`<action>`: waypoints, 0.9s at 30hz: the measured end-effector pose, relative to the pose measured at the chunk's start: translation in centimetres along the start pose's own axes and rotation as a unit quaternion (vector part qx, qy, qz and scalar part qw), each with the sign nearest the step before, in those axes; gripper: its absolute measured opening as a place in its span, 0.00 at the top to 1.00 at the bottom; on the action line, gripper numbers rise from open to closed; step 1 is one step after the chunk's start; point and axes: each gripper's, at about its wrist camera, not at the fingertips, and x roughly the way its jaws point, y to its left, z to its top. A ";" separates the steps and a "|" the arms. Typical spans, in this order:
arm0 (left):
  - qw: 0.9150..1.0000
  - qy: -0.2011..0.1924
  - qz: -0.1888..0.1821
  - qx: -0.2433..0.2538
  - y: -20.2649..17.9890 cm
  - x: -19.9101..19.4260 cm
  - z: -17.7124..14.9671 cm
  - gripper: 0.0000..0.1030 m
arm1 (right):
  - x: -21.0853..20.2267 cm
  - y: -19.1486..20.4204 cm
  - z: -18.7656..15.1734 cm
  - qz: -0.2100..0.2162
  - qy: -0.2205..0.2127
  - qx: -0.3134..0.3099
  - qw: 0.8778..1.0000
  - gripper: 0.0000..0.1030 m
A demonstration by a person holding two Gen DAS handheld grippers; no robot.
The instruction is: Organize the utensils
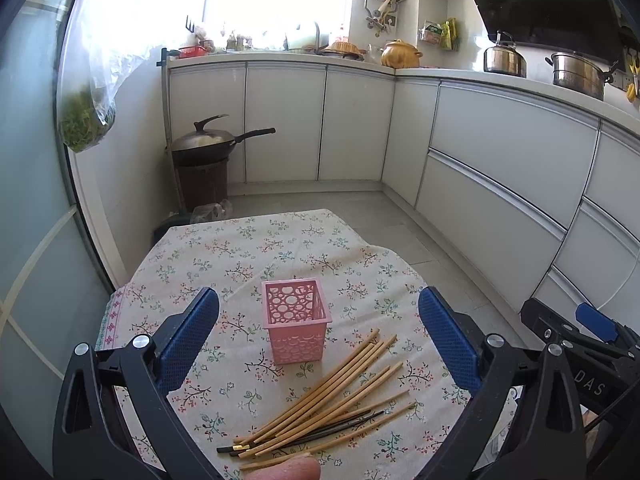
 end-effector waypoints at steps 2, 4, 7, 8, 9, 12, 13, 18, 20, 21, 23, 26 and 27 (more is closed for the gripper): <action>1.000 0.004 -0.001 0.002 -0.1 0.2 -0.2 0.07 | 0.2 0.1 -0.1 0.001 0.003 0.002 1.000 0.06; 1.000 0.004 -0.001 -0.001 0.1 0.4 -0.1 0.07 | 0.3 0.1 0.0 0.002 0.004 0.003 1.000 0.06; 1.000 0.001 0.000 -0.003 0.3 0.2 -0.1 0.07 | 0.3 0.0 0.1 0.002 0.005 0.002 1.000 0.06; 1.000 0.001 0.001 -0.004 0.2 0.2 -0.1 0.07 | 0.4 0.0 0.1 0.003 0.005 0.001 1.000 0.06; 1.000 0.003 0.000 -0.004 0.2 0.3 -0.1 0.07 | 0.4 0.1 0.0 0.003 0.005 0.000 1.000 0.06; 1.000 0.005 0.000 -0.002 0.1 0.3 -0.3 0.07 | 0.4 0.1 0.0 0.002 0.003 -0.003 1.000 0.06; 1.000 0.005 0.000 -0.001 0.1 0.2 -0.1 0.07 | 0.4 0.2 -0.1 0.002 0.002 -0.003 1.000 0.06; 1.000 0.006 -0.002 -0.001 0.1 0.2 -0.1 0.07 | 0.4 0.3 -0.2 0.001 0.002 -0.003 1.000 0.06; 1.000 0.006 -0.002 -0.001 0.0 0.2 -0.1 0.07 | 0.4 0.3 -0.2 0.002 0.001 -0.003 1.000 0.06; 1.000 0.006 -0.001 -0.001 0.0 0.3 0.0 0.07 | 0.3 0.3 -0.3 0.001 0.001 -0.003 1.000 0.06; 1.000 0.006 -0.002 -0.001 0.0 0.3 0.0 0.07 | 0.3 0.2 -0.3 0.001 0.002 -0.003 1.000 0.06; 1.000 0.006 -0.002 -0.001 0.0 0.3 0.0 0.07 | 0.3 0.3 -0.4 0.000 0.001 -0.003 1.000 0.06; 1.000 0.007 -0.002 -0.001 0.0 0.3 0.0 0.07 | 0.3 0.3 -0.4 0.000 0.001 -0.002 1.000 0.06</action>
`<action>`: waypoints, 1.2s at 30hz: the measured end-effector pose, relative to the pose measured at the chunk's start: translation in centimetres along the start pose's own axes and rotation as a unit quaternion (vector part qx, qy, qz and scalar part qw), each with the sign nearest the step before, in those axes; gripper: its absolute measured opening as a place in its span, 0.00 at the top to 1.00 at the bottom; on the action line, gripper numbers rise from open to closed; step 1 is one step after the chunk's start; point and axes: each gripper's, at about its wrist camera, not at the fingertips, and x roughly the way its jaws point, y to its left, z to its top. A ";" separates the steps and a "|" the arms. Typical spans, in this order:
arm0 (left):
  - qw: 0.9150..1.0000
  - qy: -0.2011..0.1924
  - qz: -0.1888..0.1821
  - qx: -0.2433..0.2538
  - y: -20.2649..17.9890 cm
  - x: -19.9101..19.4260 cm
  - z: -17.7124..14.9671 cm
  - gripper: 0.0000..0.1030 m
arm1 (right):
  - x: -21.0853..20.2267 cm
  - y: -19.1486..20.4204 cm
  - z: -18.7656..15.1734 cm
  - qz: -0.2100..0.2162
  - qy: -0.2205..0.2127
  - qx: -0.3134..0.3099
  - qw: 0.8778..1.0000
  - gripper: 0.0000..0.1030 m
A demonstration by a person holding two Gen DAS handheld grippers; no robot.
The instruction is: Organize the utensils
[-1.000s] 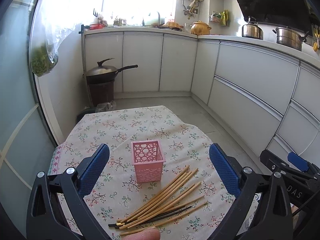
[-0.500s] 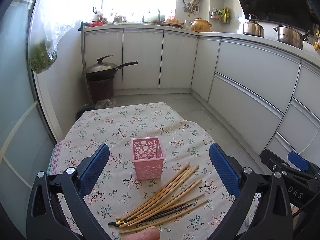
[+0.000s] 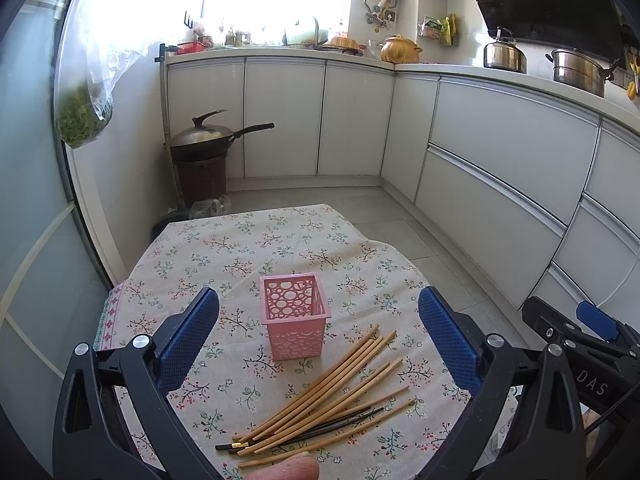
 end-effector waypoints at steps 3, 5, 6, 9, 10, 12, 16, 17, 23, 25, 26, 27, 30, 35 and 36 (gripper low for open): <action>1.000 -0.001 0.001 0.000 0.0 0.0 0.0 0.07 | 0.0 0.0 0.0 0.000 0.000 0.000 1.000 0.06; 1.000 0.000 0.000 0.000 0.0 0.0 0.0 0.07 | -0.1 0.0 0.0 0.000 0.001 0.000 1.000 0.06; 1.000 0.000 0.000 0.000 0.0 0.0 0.0 0.07 | -0.1 0.0 0.0 0.001 0.001 0.000 1.000 0.06; 1.000 0.000 0.000 0.000 0.0 0.0 0.0 0.07 | -0.1 0.0 0.1 0.001 0.001 0.001 1.000 0.06; 1.000 -0.001 0.000 0.000 0.0 0.0 0.0 0.07 | -0.1 0.0 0.1 0.001 0.001 0.000 1.000 0.06; 1.000 -0.001 0.000 0.001 0.0 0.0 0.0 0.07 | -0.1 0.0 0.1 0.000 0.002 0.000 1.000 0.06; 1.000 -0.001 0.001 0.000 0.0 0.0 0.0 0.07 | -0.1 0.0 0.1 0.000 0.001 0.000 1.000 0.06; 1.000 -0.001 0.001 0.000 0.0 0.0 0.0 0.07 | -0.1 -0.1 0.1 0.000 0.001 0.000 1.000 0.06; 1.000 0.000 0.000 0.001 0.0 0.0 -0.1 0.07 | -0.1 -0.1 0.1 0.000 0.001 0.000 1.000 0.06; 1.000 0.000 0.000 0.001 -0.1 0.0 0.0 0.07 | -0.1 -0.1 0.2 0.000 0.001 0.000 1.000 0.06; 1.000 0.001 0.001 0.001 -0.1 0.1 -0.1 0.07 | -0.1 -0.1 0.2 0.001 0.002 0.000 1.000 0.06; 1.000 0.000 0.001 0.001 -0.1 0.1 -0.1 0.07 | -0.1 -0.1 0.2 0.001 0.002 0.000 1.000 0.06; 1.000 0.000 0.001 0.002 -0.1 0.1 -0.1 0.07 | -0.1 -0.1 0.2 0.000 0.001 0.000 1.000 0.06; 1.000 0.001 0.001 0.001 -0.1 0.1 -0.1 0.07 | 0.0 -0.2 0.1 -0.001 0.003 0.001 1.000 0.06; 1.000 0.000 0.001 0.001 -0.1 0.1 -0.1 0.07 | 0.1 -0.2 0.1 -0.001 0.004 0.001 1.000 0.06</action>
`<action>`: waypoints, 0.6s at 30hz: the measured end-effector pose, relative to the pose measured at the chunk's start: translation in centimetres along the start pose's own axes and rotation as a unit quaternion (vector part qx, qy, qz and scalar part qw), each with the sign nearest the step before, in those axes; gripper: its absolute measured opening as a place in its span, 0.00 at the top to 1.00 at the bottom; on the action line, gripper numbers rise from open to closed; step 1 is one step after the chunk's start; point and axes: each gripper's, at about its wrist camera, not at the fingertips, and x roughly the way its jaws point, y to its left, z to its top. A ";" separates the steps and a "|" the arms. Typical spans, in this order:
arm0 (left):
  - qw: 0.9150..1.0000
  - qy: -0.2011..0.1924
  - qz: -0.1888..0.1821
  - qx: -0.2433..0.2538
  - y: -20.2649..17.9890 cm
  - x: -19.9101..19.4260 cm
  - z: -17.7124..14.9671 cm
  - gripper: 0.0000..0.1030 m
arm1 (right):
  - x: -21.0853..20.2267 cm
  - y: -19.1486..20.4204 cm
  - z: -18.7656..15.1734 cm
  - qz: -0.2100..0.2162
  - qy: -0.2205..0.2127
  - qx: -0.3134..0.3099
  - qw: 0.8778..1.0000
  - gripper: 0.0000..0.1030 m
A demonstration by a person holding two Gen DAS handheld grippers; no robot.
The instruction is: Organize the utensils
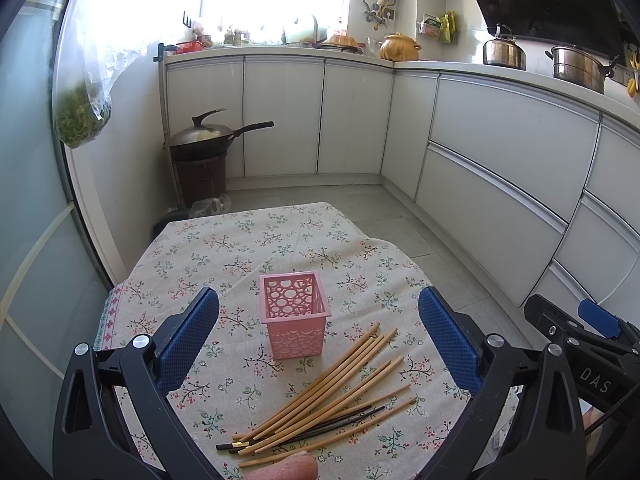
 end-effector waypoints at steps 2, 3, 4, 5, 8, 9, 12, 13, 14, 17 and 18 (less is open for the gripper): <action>1.000 0.000 0.001 -0.001 0.0 0.0 0.0 0.07 | 0.0 0.0 -0.1 0.000 0.001 0.001 1.000 0.06; 1.000 0.002 0.002 -0.002 0.1 0.2 0.0 0.07 | 0.0 0.0 0.0 0.000 0.001 0.001 1.000 0.06; 1.000 0.007 0.004 -0.004 0.2 0.4 0.0 0.07 | 0.0 0.0 0.0 0.000 0.001 0.002 1.000 0.06; 1.000 0.014 0.006 -0.007 0.4 0.8 -0.1 0.07 | 0.1 -0.1 0.1 0.000 0.002 0.003 1.000 0.06; 0.998 0.059 0.002 -0.023 1.1 2.6 -0.4 0.07 | 0.1 -0.7 0.2 0.001 0.007 0.015 1.000 0.06; 0.996 0.079 -0.010 -0.034 1.6 3.4 -0.6 0.07 | 0.1 -1.1 0.3 0.005 0.010 0.023 1.000 0.06; 0.987 0.121 -0.075 -0.072 2.9 5.3 -0.7 0.07 | -0.2 -3.4 0.9 0.035 0.022 0.080 0.996 0.06; 0.984 0.122 -0.101 -0.078 3.2 5.7 -0.4 0.07 | -0.2 -4.6 1.2 0.055 0.030 0.111 0.992 0.06; 0.984 0.115 -0.117 -0.070 2.9 5.7 -0.1 0.07 | 0.0 -5.9 1.3 0.080 0.041 0.148 0.985 0.06; 0.983 0.102 -0.151 0.005 0.1 6.4 0.9 0.07 | 1.6 -9.6 1.3 0.162 0.088 0.251 0.950 0.06; 0.977 0.132 -0.165 0.040 -1.5 7.3 1.0 0.07 | 2.3 -10.6 1.1 0.187 0.107 0.279 0.936 0.06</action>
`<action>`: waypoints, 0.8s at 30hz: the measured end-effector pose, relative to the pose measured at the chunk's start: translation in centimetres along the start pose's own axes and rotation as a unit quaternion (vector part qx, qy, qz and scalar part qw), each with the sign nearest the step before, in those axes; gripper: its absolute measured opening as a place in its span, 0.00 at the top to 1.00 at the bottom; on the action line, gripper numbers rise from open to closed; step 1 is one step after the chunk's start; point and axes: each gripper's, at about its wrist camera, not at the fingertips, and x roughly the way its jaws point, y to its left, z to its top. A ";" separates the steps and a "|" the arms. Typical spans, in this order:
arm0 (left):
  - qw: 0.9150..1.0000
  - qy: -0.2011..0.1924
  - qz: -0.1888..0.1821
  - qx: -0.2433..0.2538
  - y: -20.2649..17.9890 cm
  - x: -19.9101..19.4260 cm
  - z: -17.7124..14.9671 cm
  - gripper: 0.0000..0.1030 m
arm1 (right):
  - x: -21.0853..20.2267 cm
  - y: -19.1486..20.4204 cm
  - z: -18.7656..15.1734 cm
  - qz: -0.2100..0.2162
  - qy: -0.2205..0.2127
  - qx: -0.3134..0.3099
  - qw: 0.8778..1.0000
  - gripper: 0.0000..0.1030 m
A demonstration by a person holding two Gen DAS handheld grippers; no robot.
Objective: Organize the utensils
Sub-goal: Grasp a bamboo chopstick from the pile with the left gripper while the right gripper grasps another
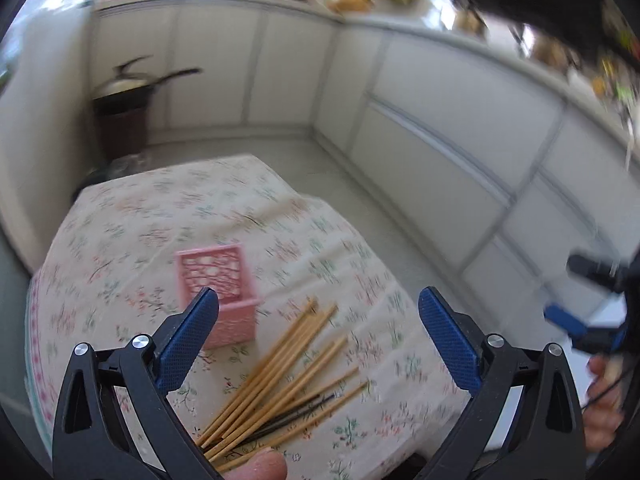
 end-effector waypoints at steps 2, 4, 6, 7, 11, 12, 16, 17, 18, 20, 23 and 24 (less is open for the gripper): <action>0.997 0.066 -0.001 0.050 -2.4 3.3 0.7 0.07 | 0.7 -1.8 0.5 0.032 0.031 0.053 0.998 0.06; 0.991 0.111 0.020 0.077 -4.1 6.7 1.2 0.07 | 1.3 -3.4 0.7 0.047 0.053 0.101 0.992 0.06; 0.981 0.165 0.043 0.090 -4.9 10.5 1.6 0.07 | 1.9 -4.2 0.7 0.051 0.070 0.127 0.988 0.06; 0.976 0.190 0.059 0.093 -5.1 12.5 1.8 0.08 | 2.2 -4.5 0.7 0.054 0.077 0.138 0.986 0.06; 0.953 0.277 0.094 0.084 -4.4 19.1 2.4 0.34 | 3.2 -5.4 0.8 0.079 0.119 0.165 0.976 0.06; 0.944 0.300 0.110 0.082 -4.1 20.8 2.4 0.40 | 3.3 -5.6 0.9 0.084 0.125 0.170 0.974 0.06; 0.923 0.337 0.161 0.088 -2.5 24.2 2.1 0.51 | 3.0 -6.3 1.4 0.096 0.131 0.180 0.970 0.06; 0.921 0.343 0.166 0.087 -2.0 24.7 1.9 0.59 | 2.8 -6.3 1.5 0.098 0.130 0.179 0.970 0.06; 0.919 0.350 0.165 0.083 -1.6 25.2 1.7 0.66 | 2.8 -6.4 1.7 0.100 0.129 0.179 0.970 0.06; 0.915 0.360 0.164 0.077 -0.8 25.9 1.3 0.74 | 2.5 -6.6 1.9 0.105 0.132 0.181 0.969 0.06; 0.919 0.356 0.154 0.065 -0.1 26.2 1.3 0.77 | 2.6 -6.8 1.9 0.104 0.136 0.184 0.968 0.06; 0.920 0.358 0.151 0.059 0.1 26.3 1.3 0.78 | 2.6 -6.8 1.9 0.102 0.138 0.185 0.968 0.06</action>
